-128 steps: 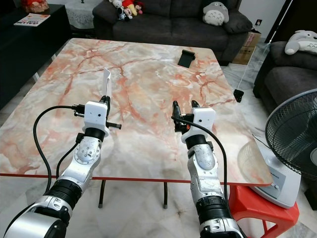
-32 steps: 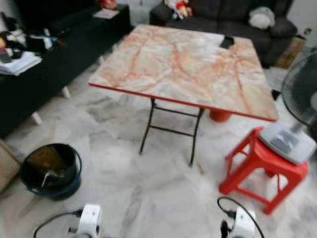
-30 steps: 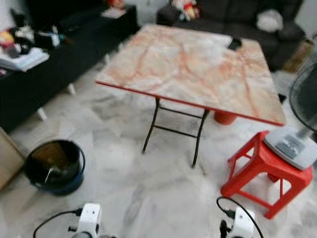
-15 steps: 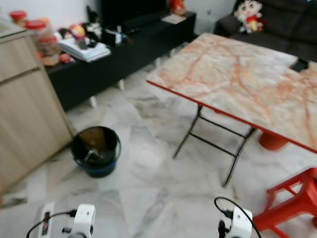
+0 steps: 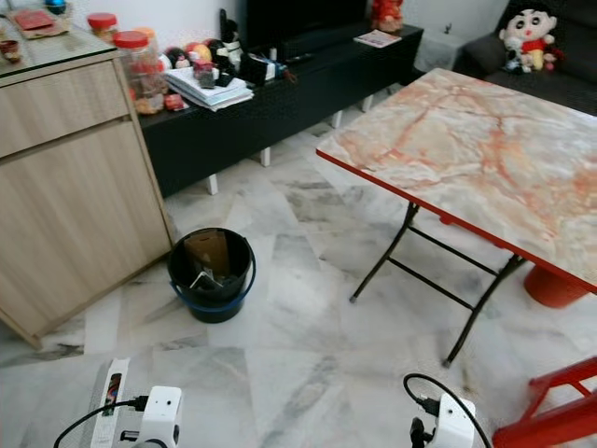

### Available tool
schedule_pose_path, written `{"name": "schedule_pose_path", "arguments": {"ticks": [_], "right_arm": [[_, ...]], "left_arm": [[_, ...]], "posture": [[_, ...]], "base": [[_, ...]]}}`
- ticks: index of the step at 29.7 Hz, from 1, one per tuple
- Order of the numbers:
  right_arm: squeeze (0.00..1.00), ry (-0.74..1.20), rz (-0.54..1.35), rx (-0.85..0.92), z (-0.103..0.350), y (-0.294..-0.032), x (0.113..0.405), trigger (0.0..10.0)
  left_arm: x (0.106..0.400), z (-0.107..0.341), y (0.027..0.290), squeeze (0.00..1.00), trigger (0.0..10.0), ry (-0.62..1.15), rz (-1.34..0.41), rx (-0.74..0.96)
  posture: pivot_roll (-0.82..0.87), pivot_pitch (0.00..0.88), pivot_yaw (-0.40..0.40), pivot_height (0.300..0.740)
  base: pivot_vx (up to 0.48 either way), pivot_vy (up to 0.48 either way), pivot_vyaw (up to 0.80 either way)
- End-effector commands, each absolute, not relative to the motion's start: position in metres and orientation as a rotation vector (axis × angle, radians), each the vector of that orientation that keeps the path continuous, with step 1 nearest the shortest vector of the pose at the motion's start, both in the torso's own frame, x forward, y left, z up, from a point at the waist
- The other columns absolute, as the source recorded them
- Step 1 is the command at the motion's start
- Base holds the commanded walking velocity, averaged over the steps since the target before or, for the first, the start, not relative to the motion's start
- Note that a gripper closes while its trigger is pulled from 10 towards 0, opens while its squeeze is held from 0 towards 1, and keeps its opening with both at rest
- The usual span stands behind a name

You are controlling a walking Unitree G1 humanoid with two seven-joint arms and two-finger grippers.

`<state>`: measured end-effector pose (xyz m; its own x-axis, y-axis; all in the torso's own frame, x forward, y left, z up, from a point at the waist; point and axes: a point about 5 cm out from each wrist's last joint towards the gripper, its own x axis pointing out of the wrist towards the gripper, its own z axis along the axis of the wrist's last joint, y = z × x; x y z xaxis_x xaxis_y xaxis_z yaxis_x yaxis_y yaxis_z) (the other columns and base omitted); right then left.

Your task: Picking trash to rubbish bin

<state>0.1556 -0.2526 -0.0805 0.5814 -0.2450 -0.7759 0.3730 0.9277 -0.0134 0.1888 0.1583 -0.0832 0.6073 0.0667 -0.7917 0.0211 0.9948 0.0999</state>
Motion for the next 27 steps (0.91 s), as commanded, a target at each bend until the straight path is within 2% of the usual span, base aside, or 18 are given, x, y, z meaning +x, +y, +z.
{"name": "schedule_pose_path", "arguments": {"ticks": [1,6,25,27], "right_arm": [[0.0,0.858,-0.357,0.142,-0.0775,-0.2546,0.1603,10.0],[0.0,0.857,-0.362,0.146,-0.078,-0.2534,0.1599,10.0],[0.0,0.859,-0.399,0.163,-0.0775,-0.2565,0.1598,10.0],[0.0,0.855,-0.407,0.178,-0.0774,-0.2569,0.16,10.0]], "left_arm": [[0.1882,-0.0837,0.1597,0.0,10.0,0.926,0.031,0.118],[0.1878,-0.0838,0.1601,0.0,10.0,0.927,0.033,0.12],[0.1867,-0.0843,0.1606,0.0,10.0,0.93,0.042,0.118],[0.1866,-0.0844,0.1607,0.0,10.0,0.93,0.043,0.119]], "posture": [[-0.12,0.051,-0.097,0.74],[-0.12,0.054,-0.097,0.74],[-0.12,0.058,-0.101,0.74],[-0.12,0.058,-0.101,0.74]], "base": [[0.428,0.0,0.0],[0.425,0.0,0.8],[0.426,0.0,0.0],[0.424,0.0,-0.54]]}}
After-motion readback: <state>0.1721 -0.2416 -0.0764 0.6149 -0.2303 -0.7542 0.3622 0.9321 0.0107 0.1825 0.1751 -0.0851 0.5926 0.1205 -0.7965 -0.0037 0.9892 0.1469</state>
